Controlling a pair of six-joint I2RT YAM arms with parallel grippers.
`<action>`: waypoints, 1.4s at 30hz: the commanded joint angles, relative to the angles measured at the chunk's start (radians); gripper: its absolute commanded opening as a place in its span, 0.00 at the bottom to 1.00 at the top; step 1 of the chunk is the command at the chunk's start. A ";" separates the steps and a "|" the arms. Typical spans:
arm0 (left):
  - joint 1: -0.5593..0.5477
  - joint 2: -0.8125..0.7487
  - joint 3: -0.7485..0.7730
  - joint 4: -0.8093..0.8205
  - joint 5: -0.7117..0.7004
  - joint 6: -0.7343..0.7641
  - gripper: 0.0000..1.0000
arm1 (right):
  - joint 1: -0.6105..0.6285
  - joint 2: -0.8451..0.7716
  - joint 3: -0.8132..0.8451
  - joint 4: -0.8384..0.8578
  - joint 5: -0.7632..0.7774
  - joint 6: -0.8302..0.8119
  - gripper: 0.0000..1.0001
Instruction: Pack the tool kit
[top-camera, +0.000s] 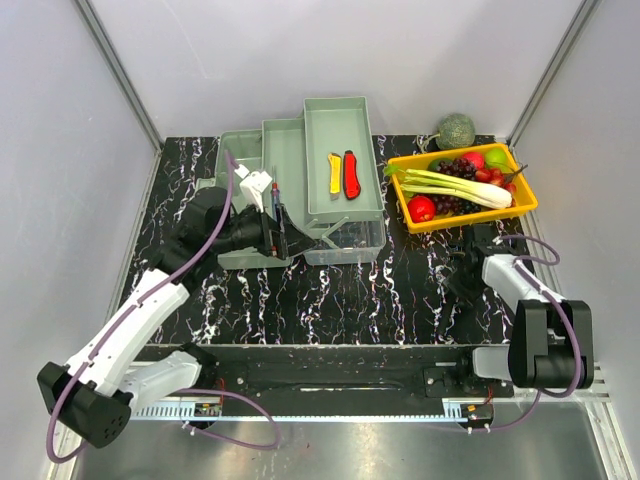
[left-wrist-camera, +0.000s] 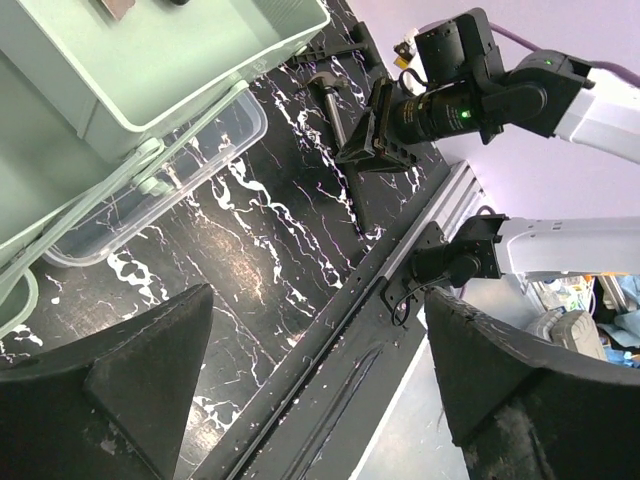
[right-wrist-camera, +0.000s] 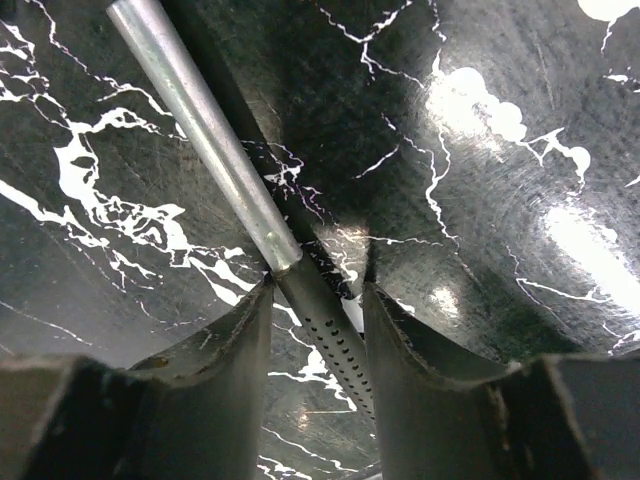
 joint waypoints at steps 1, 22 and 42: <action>-0.007 -0.045 0.019 -0.010 -0.056 0.045 0.90 | 0.059 0.063 0.066 0.008 0.102 -0.013 0.45; -0.088 -0.074 -0.056 0.029 -0.066 -0.033 0.93 | 0.105 -0.201 0.012 0.090 -0.449 -0.013 0.00; -0.573 0.308 0.039 0.344 -0.353 -0.225 0.92 | 0.105 -0.632 0.079 0.007 -0.746 0.104 0.00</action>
